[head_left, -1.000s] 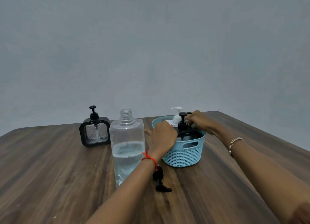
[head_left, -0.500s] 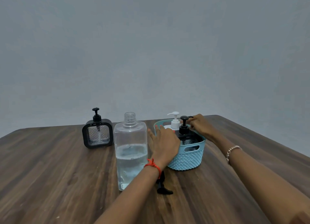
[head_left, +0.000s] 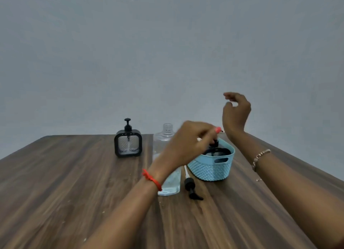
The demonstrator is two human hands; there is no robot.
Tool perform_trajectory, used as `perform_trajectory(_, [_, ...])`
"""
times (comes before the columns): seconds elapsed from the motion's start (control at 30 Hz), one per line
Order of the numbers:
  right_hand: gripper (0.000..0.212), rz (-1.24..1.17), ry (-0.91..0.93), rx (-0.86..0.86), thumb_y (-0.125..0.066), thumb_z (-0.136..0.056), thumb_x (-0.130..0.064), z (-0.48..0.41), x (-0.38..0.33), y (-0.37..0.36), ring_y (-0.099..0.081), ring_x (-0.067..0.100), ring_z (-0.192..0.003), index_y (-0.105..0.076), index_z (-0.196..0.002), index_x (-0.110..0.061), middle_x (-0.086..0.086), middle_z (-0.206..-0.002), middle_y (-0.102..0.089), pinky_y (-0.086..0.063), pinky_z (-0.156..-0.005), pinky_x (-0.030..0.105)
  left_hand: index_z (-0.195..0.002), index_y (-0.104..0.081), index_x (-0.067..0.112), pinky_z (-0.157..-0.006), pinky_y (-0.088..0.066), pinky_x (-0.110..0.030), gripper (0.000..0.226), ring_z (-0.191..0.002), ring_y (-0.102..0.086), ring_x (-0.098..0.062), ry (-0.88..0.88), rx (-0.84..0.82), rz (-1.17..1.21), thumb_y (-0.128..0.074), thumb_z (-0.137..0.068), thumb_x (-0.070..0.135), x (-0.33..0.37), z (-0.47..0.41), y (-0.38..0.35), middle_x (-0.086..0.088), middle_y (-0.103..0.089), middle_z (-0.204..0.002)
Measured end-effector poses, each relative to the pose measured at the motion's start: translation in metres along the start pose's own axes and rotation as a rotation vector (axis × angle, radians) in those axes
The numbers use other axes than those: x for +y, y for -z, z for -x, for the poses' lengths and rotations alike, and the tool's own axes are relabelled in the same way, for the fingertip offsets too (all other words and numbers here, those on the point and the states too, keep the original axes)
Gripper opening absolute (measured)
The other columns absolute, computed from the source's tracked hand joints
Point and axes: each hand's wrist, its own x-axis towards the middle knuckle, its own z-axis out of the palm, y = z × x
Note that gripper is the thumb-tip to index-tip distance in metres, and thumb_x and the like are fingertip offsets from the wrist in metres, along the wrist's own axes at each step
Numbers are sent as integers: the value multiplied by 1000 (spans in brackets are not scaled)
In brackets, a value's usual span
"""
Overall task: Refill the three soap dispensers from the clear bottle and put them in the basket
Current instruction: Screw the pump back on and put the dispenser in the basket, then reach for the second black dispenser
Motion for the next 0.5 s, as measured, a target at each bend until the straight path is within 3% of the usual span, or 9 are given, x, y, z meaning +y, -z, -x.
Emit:
perform_trajectory(0.13, [39,-138,155,-72,-41,-72,17,27,-67,-30,-56,12,-88,-66,-94,-4,12,-98,-64,-41,-67,6,-87,-72,8,-66,-54,-29,35,-67,-66,-10,35,447,87,-45,-91,30,-5,22,51,-2,-69,-71])
perform_trajectory(0.23, [37,-202,285,-161,-42,-70,15,62,-101,-59,-56,11,-87,-65,-93,-2,12,-97,-63,-41,-66,7,-93,-68,15,-71,-53,-29,28,-81,-66,-10,166,605,42,-44,-93,30,-30,42,78,2,-69,-83])
perform_trajectory(0.33, [35,-207,327,-280,-43,-70,11,102,-110,-95,-52,5,-89,-63,-97,0,13,-100,-59,-43,-73,14,-107,-64,10,-82,-51,-27,25,-97,-62,-13,347,625,-39,-47,-94,24,-63,65,96,-2,-66,-103])
perform_trajectory(0.4, [34,-195,253,-359,-44,-75,10,128,-104,-118,-48,3,-93,-60,-103,0,12,-106,-56,-42,-78,17,-119,-56,8,-89,-45,-24,29,-104,-55,-10,487,576,-96,-47,-96,24,-82,78,104,-3,-59,-117])
perform_trajectory(0.47, [35,-133,136,-454,-43,-81,10,151,-89,-139,-46,6,-98,-55,-113,-1,10,-115,-51,-36,-80,10,-130,-46,8,-91,-36,-14,38,-111,-46,-8,622,477,-116,-42,-97,27,-99,89,109,-3,-51,-127])
perform_trajectory(0.5, [37,-91,63,-502,-42,-84,8,160,-78,-150,-45,9,-103,-51,-118,-2,9,-121,-48,-32,-81,6,-130,-45,8,-86,-33,-5,37,-109,-45,-9,664,440,-110,-40,-98,27,-105,92,112,-1,-51,-121])
